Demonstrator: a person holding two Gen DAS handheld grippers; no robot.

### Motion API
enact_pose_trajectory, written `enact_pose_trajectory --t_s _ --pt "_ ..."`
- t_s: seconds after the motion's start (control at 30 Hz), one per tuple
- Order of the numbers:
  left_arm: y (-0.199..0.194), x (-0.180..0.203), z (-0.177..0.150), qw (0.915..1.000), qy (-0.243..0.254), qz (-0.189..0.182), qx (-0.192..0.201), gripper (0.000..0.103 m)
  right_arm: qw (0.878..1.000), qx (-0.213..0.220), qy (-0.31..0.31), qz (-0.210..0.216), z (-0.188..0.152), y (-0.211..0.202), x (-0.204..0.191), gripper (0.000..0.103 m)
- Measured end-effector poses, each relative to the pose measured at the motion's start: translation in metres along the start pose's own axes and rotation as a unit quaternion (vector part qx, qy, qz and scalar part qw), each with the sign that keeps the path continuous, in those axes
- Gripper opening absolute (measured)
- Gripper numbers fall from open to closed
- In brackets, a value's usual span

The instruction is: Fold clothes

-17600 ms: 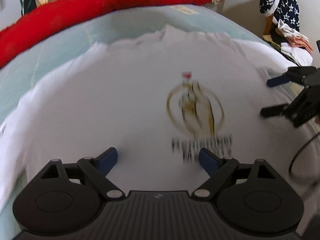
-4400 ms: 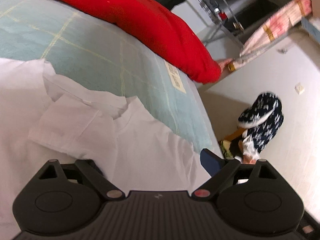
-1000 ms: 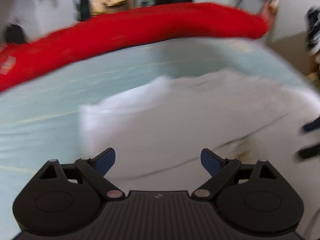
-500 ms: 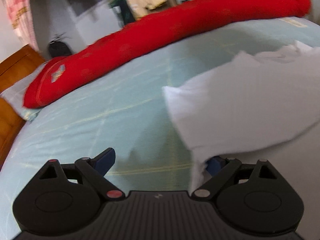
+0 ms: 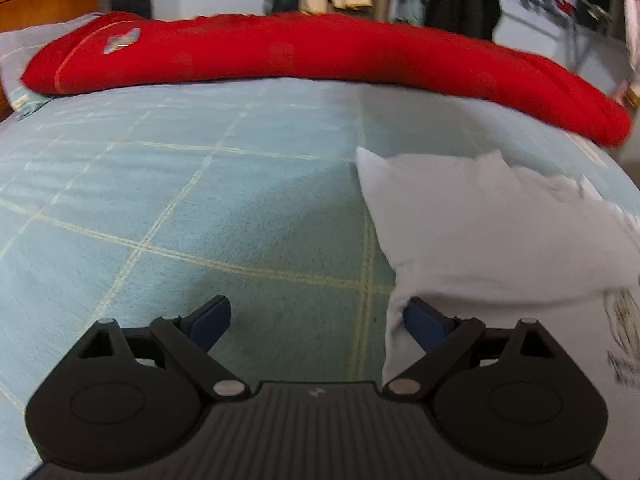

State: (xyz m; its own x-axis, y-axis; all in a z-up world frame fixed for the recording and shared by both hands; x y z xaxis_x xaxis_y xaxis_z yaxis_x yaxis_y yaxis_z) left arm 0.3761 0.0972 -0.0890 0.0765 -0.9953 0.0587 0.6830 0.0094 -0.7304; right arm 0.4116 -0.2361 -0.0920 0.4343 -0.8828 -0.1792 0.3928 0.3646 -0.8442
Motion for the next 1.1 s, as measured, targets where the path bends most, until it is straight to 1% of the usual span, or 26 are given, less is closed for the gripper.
enact_pose_trajectory --t_s 0.07,0.1,0.13,0.2,0.3,0.4,0.43,0.5,0.57,0.63,0.67,0.73,0.77,0.8,0.9,1.1 --pt "-0.011 -0.003 0.011 1.0000 0.003 -0.008 0.001 0.091 1.000 0.002 0.003 0.001 0.001 0.002 0.000 0.103" --pt "-0.015 -0.001 0.019 0.9998 0.003 -0.020 0.009 0.091 1.000 0.004 0.006 0.001 0.001 0.002 0.000 0.103" --pt "-0.017 0.003 0.029 0.9991 0.003 -0.036 0.021 0.091 1.000 0.005 0.009 0.002 0.002 0.003 -0.001 0.103" --pt "-0.005 0.020 0.043 0.9962 0.006 -0.083 0.026 0.090 1.000 0.010 0.012 0.000 0.002 0.004 -0.002 0.103" --pt "0.019 0.051 0.061 0.9869 0.013 -0.159 0.025 0.088 1.000 0.013 0.018 0.001 0.003 0.007 -0.005 0.103" --pt "0.041 0.081 0.080 0.9717 0.020 -0.234 0.023 0.088 1.000 0.011 0.019 -0.004 0.003 0.008 -0.006 0.103" --pt "0.049 0.084 0.081 0.9701 0.019 -0.241 0.019 0.086 1.000 0.011 0.018 -0.006 0.004 0.008 -0.006 0.103" --pt "0.067 0.077 0.076 0.9737 0.013 -0.228 0.003 0.086 1.000 0.013 0.022 -0.011 0.003 0.008 -0.004 0.103" --pt "0.081 0.062 0.072 0.9777 0.001 -0.210 -0.005 0.086 0.999 0.016 0.030 -0.015 0.002 0.007 0.000 0.103" --pt "0.094 0.047 0.071 0.9798 -0.007 -0.200 -0.007 0.086 0.999 0.018 0.042 -0.017 0.001 0.008 0.005 0.103" --pt "0.100 0.043 0.073 0.9796 -0.007 -0.201 -0.007 0.087 0.999 0.018 0.048 -0.019 -0.001 0.010 0.007 0.103" --pt "0.111 0.044 0.081 0.9801 0.012 -0.198 -0.006 0.087 0.998 0.017 0.060 -0.021 -0.003 0.012 0.010 0.103" --pt "0.114 0.045 0.085 0.9814 0.024 -0.191 -0.006 0.087 0.997 0.016 0.066 -0.022 -0.004 0.014 0.011 0.103" --pt "0.114 0.045 0.089 0.9826 0.028 -0.184 -0.006 0.087 0.997 0.014 0.072 -0.023 -0.006 0.015 0.012 0.103" --pt "0.104 0.041 0.093 0.9837 0.019 -0.179 -0.010 0.086 0.997 0.015 0.075 -0.021 -0.005 0.015 0.010 0.103" --pt "0.077 0.051 0.063 0.9788 0.058 -0.193 -0.035 0.087 0.997 0.018 0.070 -0.017 0.000 0.016 0.007 0.103"
Point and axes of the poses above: each gripper's, at about its wrist camera, not at the fingertips, and y roughly the way its jaws point, x to its right, z to its top, the point moved 7 cm from there along y, roughly the way its jaws point, and after that the axes turned 2 degrees about -y, right-handed, at the moved point
